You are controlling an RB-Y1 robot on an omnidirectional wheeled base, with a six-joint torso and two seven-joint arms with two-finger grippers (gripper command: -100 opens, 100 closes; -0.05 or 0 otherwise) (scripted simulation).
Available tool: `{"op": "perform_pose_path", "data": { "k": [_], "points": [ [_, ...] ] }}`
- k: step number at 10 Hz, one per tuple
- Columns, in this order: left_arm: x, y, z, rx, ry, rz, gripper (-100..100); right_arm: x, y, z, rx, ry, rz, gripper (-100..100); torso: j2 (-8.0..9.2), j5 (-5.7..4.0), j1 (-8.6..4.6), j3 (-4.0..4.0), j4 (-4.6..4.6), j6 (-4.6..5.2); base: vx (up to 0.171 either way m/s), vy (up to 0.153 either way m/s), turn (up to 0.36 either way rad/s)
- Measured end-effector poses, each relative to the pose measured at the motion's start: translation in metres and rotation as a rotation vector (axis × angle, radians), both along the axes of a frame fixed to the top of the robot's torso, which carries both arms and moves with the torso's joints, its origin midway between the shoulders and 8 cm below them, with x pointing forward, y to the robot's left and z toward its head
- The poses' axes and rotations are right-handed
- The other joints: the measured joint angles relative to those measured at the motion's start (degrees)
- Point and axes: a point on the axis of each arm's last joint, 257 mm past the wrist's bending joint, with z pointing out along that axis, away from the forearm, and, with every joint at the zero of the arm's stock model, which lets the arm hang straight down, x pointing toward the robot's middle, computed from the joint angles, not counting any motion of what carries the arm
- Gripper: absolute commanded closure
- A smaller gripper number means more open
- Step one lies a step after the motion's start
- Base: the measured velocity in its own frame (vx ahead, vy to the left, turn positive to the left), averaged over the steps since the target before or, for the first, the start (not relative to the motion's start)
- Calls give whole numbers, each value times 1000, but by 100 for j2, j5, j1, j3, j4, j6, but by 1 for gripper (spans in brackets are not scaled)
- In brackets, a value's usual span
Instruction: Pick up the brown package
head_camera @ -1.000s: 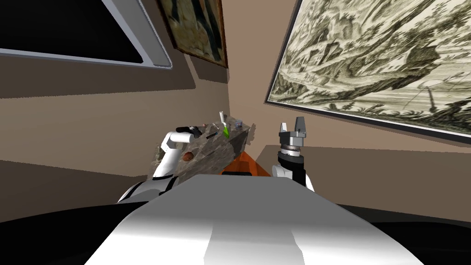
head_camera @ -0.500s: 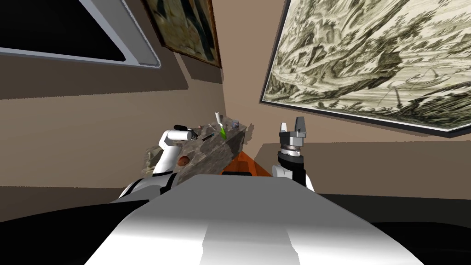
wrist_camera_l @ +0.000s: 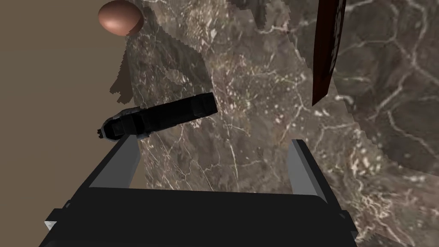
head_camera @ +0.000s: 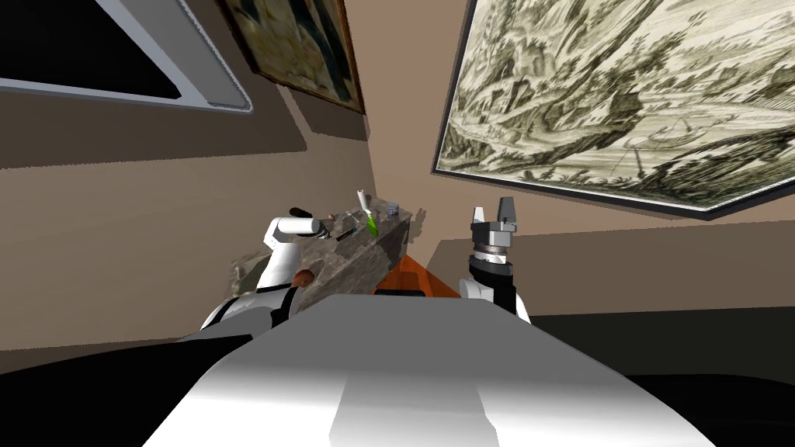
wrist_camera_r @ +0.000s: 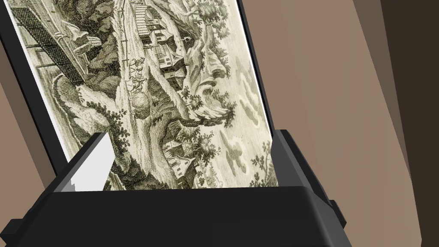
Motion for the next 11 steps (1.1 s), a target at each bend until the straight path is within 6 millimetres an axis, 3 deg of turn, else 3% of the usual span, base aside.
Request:
{"op": "perform_pose_path", "data": {
  "k": [4,11],
  "points": [
    [-23,12,-21,-94,95,90,-100,0,0,0,0,0,0,0,-1,1,3,0,0,-1,14,19,-127],
    [-67,10,-51,-271,259,224,-100,0,0,0,0,0,0,0,0,2,4,0,0,-4,16,25,-144]
  ]
}}
